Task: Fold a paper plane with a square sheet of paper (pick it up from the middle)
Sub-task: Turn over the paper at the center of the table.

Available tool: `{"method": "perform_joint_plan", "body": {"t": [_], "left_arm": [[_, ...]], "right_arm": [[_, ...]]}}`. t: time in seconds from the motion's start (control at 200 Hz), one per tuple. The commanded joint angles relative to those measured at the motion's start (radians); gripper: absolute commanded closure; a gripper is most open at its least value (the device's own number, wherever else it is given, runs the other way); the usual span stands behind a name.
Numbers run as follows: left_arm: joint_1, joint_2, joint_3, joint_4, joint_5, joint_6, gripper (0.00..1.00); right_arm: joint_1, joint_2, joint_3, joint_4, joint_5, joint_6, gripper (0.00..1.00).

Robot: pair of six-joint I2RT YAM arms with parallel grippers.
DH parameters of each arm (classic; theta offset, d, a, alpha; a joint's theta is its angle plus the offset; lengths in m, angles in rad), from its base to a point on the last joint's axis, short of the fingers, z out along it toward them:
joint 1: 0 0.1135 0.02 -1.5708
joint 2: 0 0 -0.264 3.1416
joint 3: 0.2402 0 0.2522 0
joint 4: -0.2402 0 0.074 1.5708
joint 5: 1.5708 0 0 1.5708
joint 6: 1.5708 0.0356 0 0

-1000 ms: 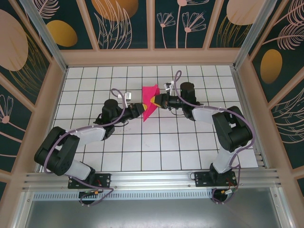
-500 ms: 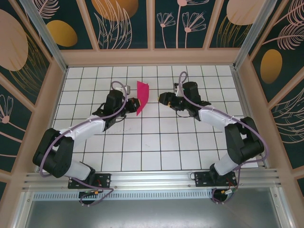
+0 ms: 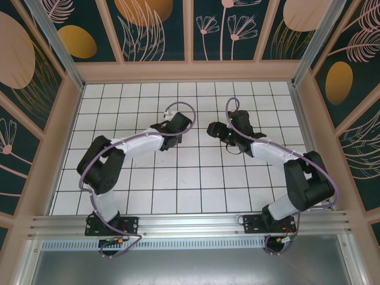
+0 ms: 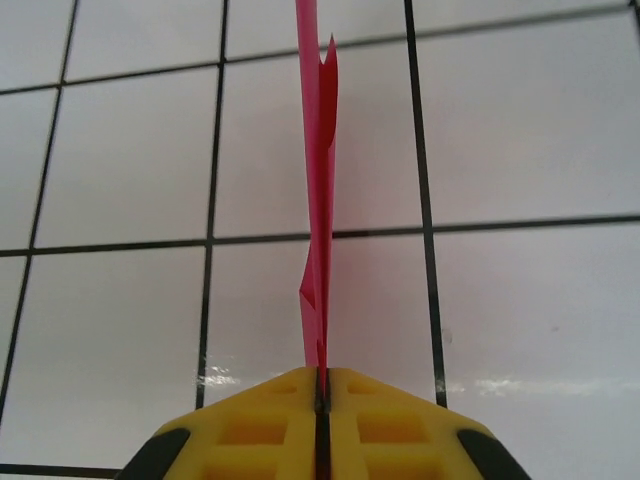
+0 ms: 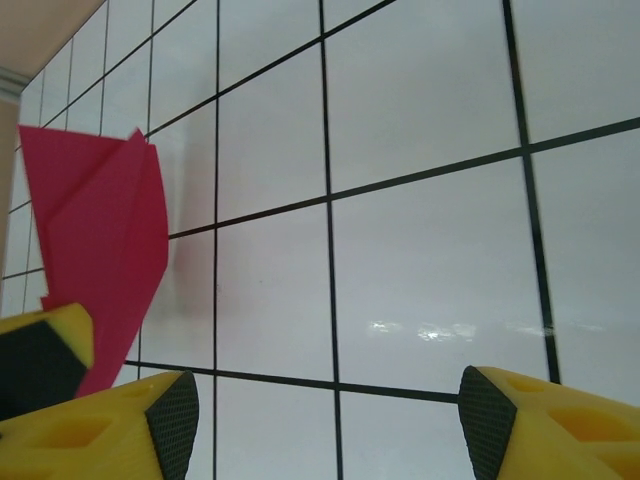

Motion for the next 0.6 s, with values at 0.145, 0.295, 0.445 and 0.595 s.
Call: {"method": "perform_joint_plan", "body": {"t": [0.145,0.295,0.445,0.595], "left_arm": [[-0.011,-0.017,-0.032,0.062,0.186,-0.013,0.51],[0.032,-0.128,-0.100,0.131,0.252,-0.026,0.27],[0.110,-0.258,-0.210,0.222,0.337,-0.057,0.11],[0.213,-0.349,-0.326,0.252,0.348,-0.102,0.02]], "right_arm": [[-0.031,-0.047,-0.054,-0.001,0.073,0.056,0.29],[-0.019,-0.015,-0.031,0.000,0.036,0.047,0.31],[0.078,0.061,0.062,-0.027,0.060,0.051,0.32],[0.207,0.206,0.213,-0.053,0.071,0.101,0.38]]}}
